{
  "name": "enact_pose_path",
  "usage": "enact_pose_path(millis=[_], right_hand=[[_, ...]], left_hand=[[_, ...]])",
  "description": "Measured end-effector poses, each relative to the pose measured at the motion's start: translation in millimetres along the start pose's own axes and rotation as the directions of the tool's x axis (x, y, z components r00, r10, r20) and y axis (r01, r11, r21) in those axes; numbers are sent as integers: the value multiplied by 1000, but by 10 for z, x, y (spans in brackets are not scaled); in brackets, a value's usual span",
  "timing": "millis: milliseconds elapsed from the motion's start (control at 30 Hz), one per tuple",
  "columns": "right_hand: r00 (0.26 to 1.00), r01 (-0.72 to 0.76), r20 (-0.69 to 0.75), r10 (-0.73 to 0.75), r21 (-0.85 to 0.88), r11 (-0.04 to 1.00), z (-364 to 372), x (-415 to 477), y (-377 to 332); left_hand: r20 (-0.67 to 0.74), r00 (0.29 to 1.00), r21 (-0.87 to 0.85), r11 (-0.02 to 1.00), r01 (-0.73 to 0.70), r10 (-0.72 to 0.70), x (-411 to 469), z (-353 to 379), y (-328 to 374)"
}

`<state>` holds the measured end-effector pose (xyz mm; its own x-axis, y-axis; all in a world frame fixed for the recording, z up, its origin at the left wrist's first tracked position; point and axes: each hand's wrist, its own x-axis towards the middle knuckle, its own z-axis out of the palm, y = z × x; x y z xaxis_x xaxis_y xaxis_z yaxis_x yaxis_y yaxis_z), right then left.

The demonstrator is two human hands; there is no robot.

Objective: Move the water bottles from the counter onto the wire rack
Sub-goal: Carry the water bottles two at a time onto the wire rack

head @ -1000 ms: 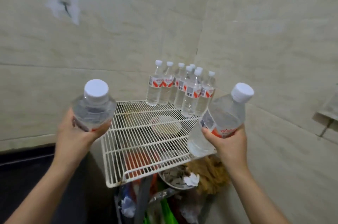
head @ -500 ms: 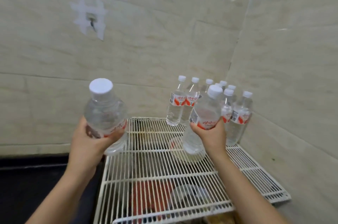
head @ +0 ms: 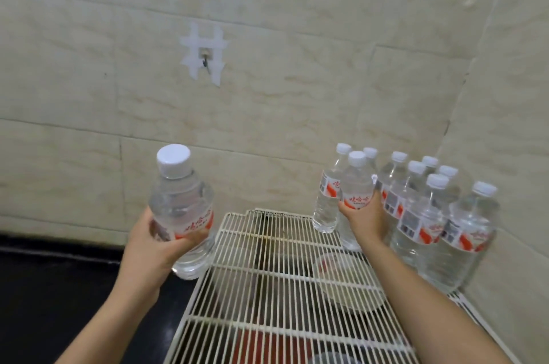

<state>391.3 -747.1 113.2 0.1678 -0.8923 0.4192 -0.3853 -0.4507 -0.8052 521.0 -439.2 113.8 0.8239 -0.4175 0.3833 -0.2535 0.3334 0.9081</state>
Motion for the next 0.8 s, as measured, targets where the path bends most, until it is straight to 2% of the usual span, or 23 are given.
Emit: enact_pose_path(millis=[200, 367, 467, 567, 600, 733, 800], right_hand=[[979, -184, -75, 191, 99, 978, 69, 266, 114], [955, -218, -176, 238, 125, 968, 61, 235, 170], [939, -320, -102, 330, 103, 942, 121, 233, 162], [908, -413, -22, 419, 128, 902, 136, 130, 138], [914, -402, 4, 405, 135, 906, 118, 18, 135], [974, -201, 143, 175, 203, 958, -98, -520, 160], [980, -161, 153, 131, 205, 965, -298, -677, 211]], left_hand=[[-49, 999, 32, 999, 16, -15, 0, 27, -64], [-53, 998, 19, 999, 37, -35, -26, 133, -48], [44, 994, 23, 995, 96, -97, 34, 286, -28], [236, 954, 48, 982, 180, -186, 176, 564, -37], [290, 932, 53, 976, 213, -219, 235, 689, -57], [452, 842, 94, 954, 285, -296, 505, 1330, -248], [494, 804, 139, 942, 304, -332, 613, 1660, -397]])
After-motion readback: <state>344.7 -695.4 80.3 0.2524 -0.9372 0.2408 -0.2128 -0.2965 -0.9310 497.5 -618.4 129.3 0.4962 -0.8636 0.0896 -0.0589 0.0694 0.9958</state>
